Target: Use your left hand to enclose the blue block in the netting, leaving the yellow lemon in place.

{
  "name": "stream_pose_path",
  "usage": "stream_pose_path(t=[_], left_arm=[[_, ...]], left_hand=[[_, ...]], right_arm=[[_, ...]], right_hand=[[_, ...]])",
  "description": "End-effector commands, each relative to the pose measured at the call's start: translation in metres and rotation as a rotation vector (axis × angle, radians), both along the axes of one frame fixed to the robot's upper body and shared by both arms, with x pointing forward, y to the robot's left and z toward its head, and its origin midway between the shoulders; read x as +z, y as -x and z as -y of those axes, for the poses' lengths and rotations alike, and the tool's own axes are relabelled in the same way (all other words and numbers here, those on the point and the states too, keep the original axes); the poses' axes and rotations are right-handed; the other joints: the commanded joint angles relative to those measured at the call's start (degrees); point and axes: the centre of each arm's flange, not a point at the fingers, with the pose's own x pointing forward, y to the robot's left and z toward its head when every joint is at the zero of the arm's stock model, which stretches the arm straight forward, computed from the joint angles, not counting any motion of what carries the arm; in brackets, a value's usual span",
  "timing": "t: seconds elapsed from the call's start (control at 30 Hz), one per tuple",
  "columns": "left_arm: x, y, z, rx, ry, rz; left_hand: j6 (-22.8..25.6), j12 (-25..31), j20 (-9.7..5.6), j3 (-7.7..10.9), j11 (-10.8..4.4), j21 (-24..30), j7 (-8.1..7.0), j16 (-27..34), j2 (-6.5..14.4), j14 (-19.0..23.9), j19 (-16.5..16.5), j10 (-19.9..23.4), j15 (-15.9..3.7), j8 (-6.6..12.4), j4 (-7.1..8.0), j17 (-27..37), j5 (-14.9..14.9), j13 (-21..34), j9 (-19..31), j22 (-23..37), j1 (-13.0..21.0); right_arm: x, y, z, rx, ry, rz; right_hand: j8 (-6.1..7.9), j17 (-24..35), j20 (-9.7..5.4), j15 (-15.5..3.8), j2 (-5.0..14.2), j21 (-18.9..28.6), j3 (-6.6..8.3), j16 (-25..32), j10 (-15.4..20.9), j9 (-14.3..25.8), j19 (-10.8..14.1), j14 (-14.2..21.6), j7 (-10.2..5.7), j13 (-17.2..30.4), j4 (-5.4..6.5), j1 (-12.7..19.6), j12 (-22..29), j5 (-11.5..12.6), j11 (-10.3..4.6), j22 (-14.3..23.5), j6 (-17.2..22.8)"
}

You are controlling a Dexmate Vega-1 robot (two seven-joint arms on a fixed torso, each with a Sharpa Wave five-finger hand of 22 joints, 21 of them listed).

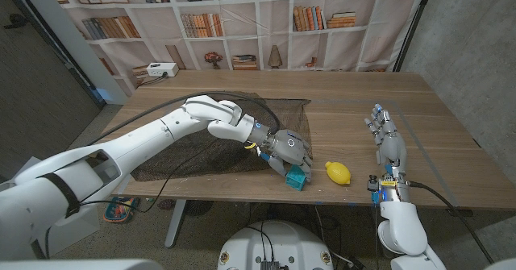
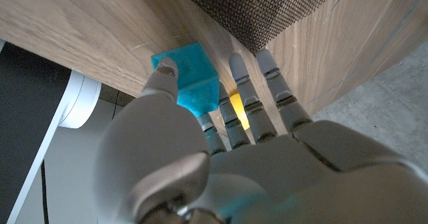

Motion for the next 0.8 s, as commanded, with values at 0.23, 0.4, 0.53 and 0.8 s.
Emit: stream_pose_path(t=[0.23,0.4,0.53,0.8], left_arm=[[0.003,-0.011,-0.013,-0.115,0.141,0.049],[0.027,-0.008,-0.013,-0.136,0.268,0.085],[0.051,-0.002,-0.010,-0.140,0.351,0.112],[0.087,0.006,-0.008,-0.155,0.446,0.187]], left_hand=[[24.33,9.34,-1.92,1.69,-0.91,5.59,8.18,1.68,7.58,3.00,0.89,4.47,-9.27,10.69,1.04,2.45,-0.52,7.87,3.30,0.32,7.80],[24.40,11.06,-2.48,2.23,-1.44,6.66,8.75,1.70,7.69,5.03,1.56,6.01,-9.66,11.32,0.79,2.69,-0.47,9.02,3.88,0.27,8.71],[24.44,11.98,-2.77,2.46,-1.34,7.32,9.02,1.34,7.60,5.76,1.60,6.20,-9.62,11.58,0.83,2.82,-0.49,9.88,4.00,0.22,9.07],[23.29,13.15,-2.66,2.82,-1.54,8.23,7.94,-0.27,7.68,5.98,0.79,5.33,-9.65,12.08,1.48,2.72,-0.22,11.43,5.03,0.05,8.93]], right_arm=[[0.007,-0.004,-0.004,-0.006,0.015,-0.012],[0.011,-0.004,-0.004,-0.007,0.020,-0.008],[0.015,-0.005,-0.005,-0.004,0.027,-0.004],[0.020,-0.010,-0.006,0.004,0.035,0.000]], right_hand=[[-0.08,0.27,0.02,0.19,0.11,0.04,0.14,0.35,0.52,0.27,0.43,0.59,-0.37,0.09,-0.02,-0.01,-0.25,-0.02,0.04,0.26,0.38],[-0.11,0.26,-0.02,0.18,0.13,0.04,0.17,0.31,0.54,0.27,0.44,0.60,-0.41,0.10,-0.04,0.00,-0.27,-0.02,-0.04,0.26,0.35],[-0.12,0.26,-0.07,0.19,0.12,0.04,0.18,0.29,0.64,0.27,0.45,0.62,-0.47,0.10,-0.06,0.01,-0.25,-0.03,-0.02,0.26,0.33],[-0.14,0.25,-0.08,0.20,0.09,0.02,0.20,0.25,0.57,0.27,0.44,0.65,-0.45,0.10,-0.09,0.01,-0.33,-0.03,0.00,0.26,0.33]])
